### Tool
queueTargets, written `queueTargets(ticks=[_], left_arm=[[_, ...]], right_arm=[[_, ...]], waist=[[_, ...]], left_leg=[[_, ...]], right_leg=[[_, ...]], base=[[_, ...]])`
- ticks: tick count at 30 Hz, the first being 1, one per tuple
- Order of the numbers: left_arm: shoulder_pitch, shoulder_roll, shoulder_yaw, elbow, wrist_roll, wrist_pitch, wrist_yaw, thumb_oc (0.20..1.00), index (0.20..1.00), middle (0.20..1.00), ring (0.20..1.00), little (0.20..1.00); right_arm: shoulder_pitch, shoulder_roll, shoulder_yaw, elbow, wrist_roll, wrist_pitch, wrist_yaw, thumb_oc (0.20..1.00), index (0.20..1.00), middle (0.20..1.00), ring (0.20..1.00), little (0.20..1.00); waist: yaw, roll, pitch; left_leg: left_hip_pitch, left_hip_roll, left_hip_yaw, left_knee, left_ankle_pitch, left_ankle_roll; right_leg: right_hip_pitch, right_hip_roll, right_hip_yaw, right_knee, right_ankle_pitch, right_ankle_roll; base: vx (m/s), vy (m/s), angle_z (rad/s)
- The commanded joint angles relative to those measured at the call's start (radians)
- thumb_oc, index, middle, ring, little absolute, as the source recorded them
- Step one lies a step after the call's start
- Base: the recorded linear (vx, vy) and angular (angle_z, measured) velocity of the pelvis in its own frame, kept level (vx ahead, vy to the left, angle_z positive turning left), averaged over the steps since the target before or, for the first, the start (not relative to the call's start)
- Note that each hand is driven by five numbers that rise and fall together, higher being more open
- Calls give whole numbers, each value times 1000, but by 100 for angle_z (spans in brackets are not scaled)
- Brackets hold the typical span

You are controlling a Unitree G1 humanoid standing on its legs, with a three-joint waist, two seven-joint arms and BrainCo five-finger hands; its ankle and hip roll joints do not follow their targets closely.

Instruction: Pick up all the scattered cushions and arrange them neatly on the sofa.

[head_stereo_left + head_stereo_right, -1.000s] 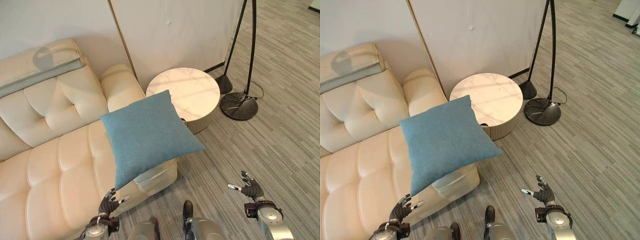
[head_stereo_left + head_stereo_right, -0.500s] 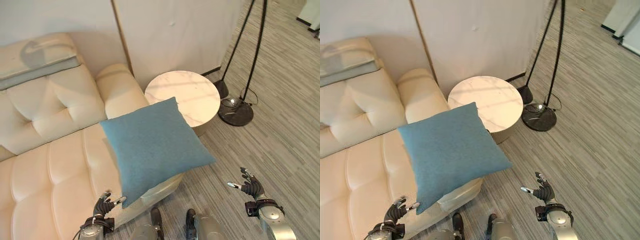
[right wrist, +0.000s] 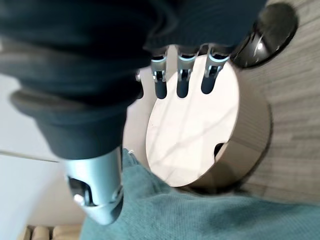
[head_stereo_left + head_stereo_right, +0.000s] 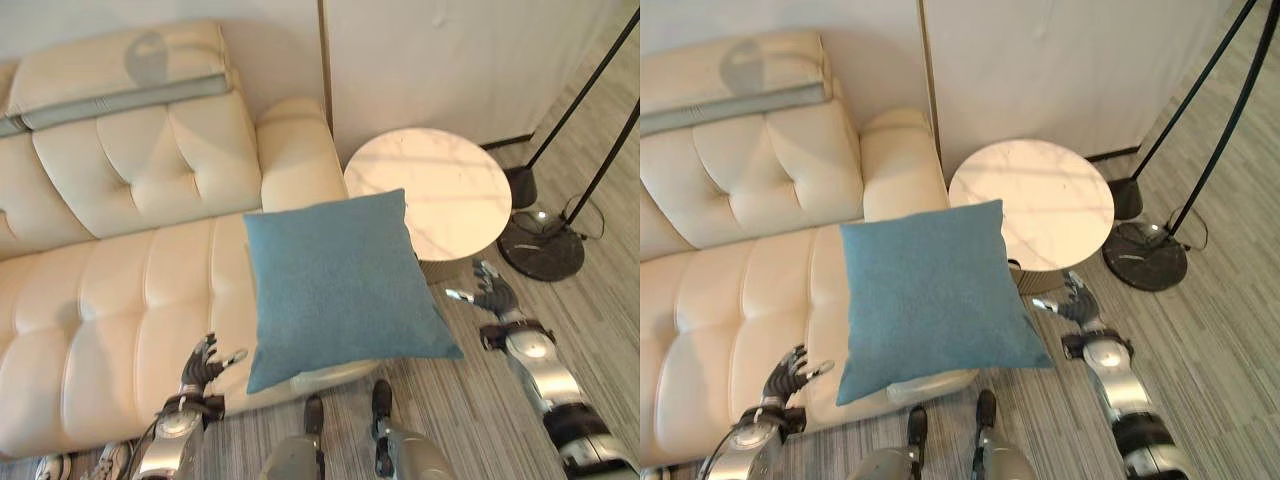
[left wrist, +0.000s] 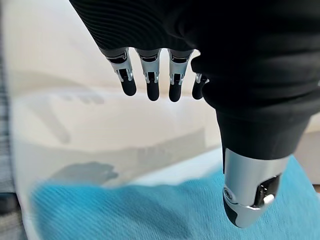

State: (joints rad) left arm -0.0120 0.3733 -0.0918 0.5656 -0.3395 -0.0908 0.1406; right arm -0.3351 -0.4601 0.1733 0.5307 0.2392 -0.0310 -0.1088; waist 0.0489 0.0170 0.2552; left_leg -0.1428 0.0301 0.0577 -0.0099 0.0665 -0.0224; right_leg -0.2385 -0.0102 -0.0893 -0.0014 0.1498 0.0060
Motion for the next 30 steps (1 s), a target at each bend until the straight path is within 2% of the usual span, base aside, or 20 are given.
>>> queueTargets(ticks=[1,3,4,6,7,8,9,12,15,18,22,26,28,30], left_arm=[[-147,27,-54,28,-64,-70,58,1000,1000,1000,1000,1000],[-270,18,-115,102,-82,-79,87,1000,1000,1000,1000,1000],[-393,4,-166,165,-97,-79,113,1000,1000,1000,1000,1000],[-462,-13,-201,195,-95,-76,123,1000,1000,1000,1000,1000],[-513,-31,-223,229,-96,-73,129,906,906,906,906,906],[-540,-42,-234,235,-95,-76,136,564,564,564,564,564],[-550,-51,-240,227,-92,-78,139,200,200,200,200,200],[-513,-73,-241,142,-101,-94,145,200,200,200,200,200],[-445,-71,-235,-2,-84,-101,138,200,200,200,200,200],[-337,-75,-192,-135,-85,-103,118,200,200,200,200,200],[-116,-50,-95,-378,-85,-97,54,200,200,200,200,200],[27,-28,-23,-528,-58,-84,-3,200,200,200,200,200],[75,-23,1,-612,-55,-80,-22,200,200,200,200,200],[82,-20,9,-627,-52,-83,-23,200,200,200,200,200]], right_arm=[[-96,49,113,47,59,-21,-28,1000,1000,1000,1000,1000],[-206,88,190,128,64,-21,-40,1000,1000,1000,1000,1000],[-298,132,258,188,60,-17,-50,1000,1000,1000,1000,1000],[-341,161,292,213,62,-14,-54,1000,1000,1000,1000,1000],[-366,194,312,224,69,-17,-54,485,485,485,485,485],[-376,215,331,213,77,-20,-56,200,200,200,200,200],[-380,229,341,203,81,-27,-57,200,200,200,200,200],[-345,231,368,123,75,-35,-50,200,200,200,200,200],[-269,210,371,-38,42,-52,-33,200,200,200,200,200],[-158,174,313,-207,16,-70,-10,200,200,200,200,200],[56,67,185,-496,-67,-106,37,200,200,200,200,200],[224,45,82,-683,-93,-139,91,200,200,200,200,200],[311,88,35,-768,-10,-153,138,200,200,200,200,200],[330,96,25,-786,3,-156,140,200,200,200,200,200]], waist=[[-1,-11,36],[-5,-4,57],[-11,-4,76],[-14,-3,90],[-18,-3,99],[-21,-5,102],[-24,-5,105],[-27,-13,103],[-33,-23,86],[-37,-34,64],[-47,-49,9],[-57,-57,-41],[-72,-65,-53],[-75,-68,-53]], left_leg=[[-47,-66,20,49,-78,0],[-81,-62,24,43,-59,-6],[-102,-60,26,37,-41,-10],[-109,-58,25,31,-32,-13],[-116,-57,25,24,-22,-14],[-121,-56,26,18,-16,-17],[-121,-55,25,12,-11,-19],[-114,-55,26,-2,-9,-22],[-87,-54,33,-11,-20,-19],[-47,-55,40,-10,-41,-11],[24,-56,50,-8,-79,1],[90,-59,62,-18,-101,10],[113,-64,71,-27,-104,16],[118,-64,77,-31,-102,19]], right_leg=[[-27,-73,5,67,-99,107],[-61,-69,9,65,-90,106],[-79,-64,13,63,-83,107],[-86,-62,14,61,-79,107],[-95,-61,16,59,-75,107],[-99,-60,16,56,-72,108],[-100,-59,16,53,-71,108],[-93,-58,21,37,-67,111],[-69,-57,32,21,-66,115],[-31,-56,36,17,-71,118],[39,-62,37,-1,-77,130],[88,-63,41,-19,-71,143],[85,-60,56,-11,-49,159],[79,-58,64,-4,-42,167]], base=[[-129,-11,4],[-113,-10,5],[-75,-10,6],[-55,-19,-2],[-45,-20,-4],[0,0,0],[0,0,0],[13,11,-3],[15,46,-4],[45,45,0],[94,58,-4],[67,86,-15],[-49,87,-13],[-109,50,-15]])
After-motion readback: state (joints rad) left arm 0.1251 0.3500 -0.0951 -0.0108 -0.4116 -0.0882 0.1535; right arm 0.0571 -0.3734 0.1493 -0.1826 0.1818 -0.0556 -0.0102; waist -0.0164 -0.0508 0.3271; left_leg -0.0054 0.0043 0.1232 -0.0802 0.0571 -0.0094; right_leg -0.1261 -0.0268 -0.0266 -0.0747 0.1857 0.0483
